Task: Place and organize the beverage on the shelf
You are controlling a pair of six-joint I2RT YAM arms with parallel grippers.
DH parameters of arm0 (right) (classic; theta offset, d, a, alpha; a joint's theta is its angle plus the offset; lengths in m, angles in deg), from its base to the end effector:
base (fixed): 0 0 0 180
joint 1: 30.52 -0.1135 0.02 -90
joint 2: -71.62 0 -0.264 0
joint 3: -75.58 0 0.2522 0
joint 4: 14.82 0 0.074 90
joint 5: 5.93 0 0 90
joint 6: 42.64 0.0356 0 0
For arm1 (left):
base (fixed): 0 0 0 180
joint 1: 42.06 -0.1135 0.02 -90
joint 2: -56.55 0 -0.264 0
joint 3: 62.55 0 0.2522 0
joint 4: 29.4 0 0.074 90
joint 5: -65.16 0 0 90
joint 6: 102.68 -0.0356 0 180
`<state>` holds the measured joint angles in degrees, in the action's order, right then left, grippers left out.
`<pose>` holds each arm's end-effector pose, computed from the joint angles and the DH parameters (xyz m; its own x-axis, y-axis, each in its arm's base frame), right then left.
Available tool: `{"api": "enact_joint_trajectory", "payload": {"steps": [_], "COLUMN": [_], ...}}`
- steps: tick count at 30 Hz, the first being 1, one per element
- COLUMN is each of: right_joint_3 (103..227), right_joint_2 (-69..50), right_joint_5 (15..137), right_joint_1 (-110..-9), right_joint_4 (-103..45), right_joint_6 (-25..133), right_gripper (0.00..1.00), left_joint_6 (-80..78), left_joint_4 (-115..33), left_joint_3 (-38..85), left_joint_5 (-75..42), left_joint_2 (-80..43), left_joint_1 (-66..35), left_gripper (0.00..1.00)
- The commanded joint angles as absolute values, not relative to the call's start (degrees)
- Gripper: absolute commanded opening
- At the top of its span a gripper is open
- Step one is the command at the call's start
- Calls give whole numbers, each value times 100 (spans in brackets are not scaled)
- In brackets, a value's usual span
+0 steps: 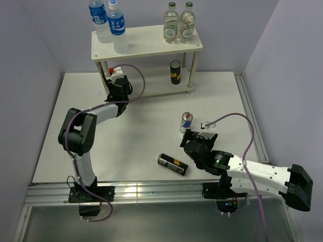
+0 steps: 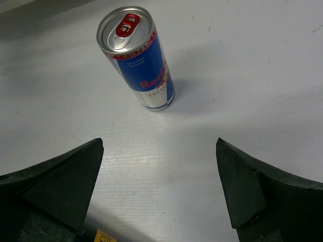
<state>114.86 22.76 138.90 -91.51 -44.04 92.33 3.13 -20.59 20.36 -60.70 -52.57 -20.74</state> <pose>0.1072 0.1334 0.2111 -0.3526 0.2035 -0.9134 0.0770 0.9791 0.1884 0.4090 -0.1372 0.2208 -0.2064 -0.1565 -0.9659 -0.2934 0.9516 -0.0914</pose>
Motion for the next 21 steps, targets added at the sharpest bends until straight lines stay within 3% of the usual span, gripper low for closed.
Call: {"api": "enact_joint_trajectory", "payload": {"steps": [1, 9, 13, 15, 16, 18, 19, 20, 21], "right_joint_3": [11650, 11667, 11711, 11737, 11738, 11755, 11755, 11755, 11755], "right_joint_2": [2293, 2214, 2152, 2108, 2091, 2073, 2064, 2064, 2064], "right_joint_5": [14059, 14076, 14094, 14120, 14129, 14146, 14138, 14155, 14155], "right_joint_1": [-9204, -9213, -9222, -9222, -9231, -9248, -9248, -9248, -9266], "right_joint_4": [-4264, -4255, -4264, -4282, -4290, -4317, -4317, -4308, -4317], "right_joint_6": [9219, 9210, 9219, 9228, 9228, 9245, 9245, 9245, 9263], "right_gripper": [100, 100, 99, 99, 99, 99, 99, 99, 99], "left_joint_6": [454, 419, 375, 375, 367, 410, 410, 419, 410], "left_joint_4": [-1152, -1021, -1082, -1231, -1266, -1301, -1310, -1293, -1293], "left_joint_3": [2398, 2838, 3101, 3268, 3303, 3251, 3164, 3102, 3049], "left_joint_5": [-6228, -6431, -6457, -6414, -6387, -6361, -6343, -6317, -6282], "left_joint_2": [-5251, -5691, -5954, -6051, -6060, -5991, -5938, -5876, -5737], "left_joint_1": [-2158, -2281, -2307, -2316, -2316, -2316, -2316, -2316, -2316], "left_gripper": [0, 2, 12, 27, 52, 68, 91, 99, 99]}}
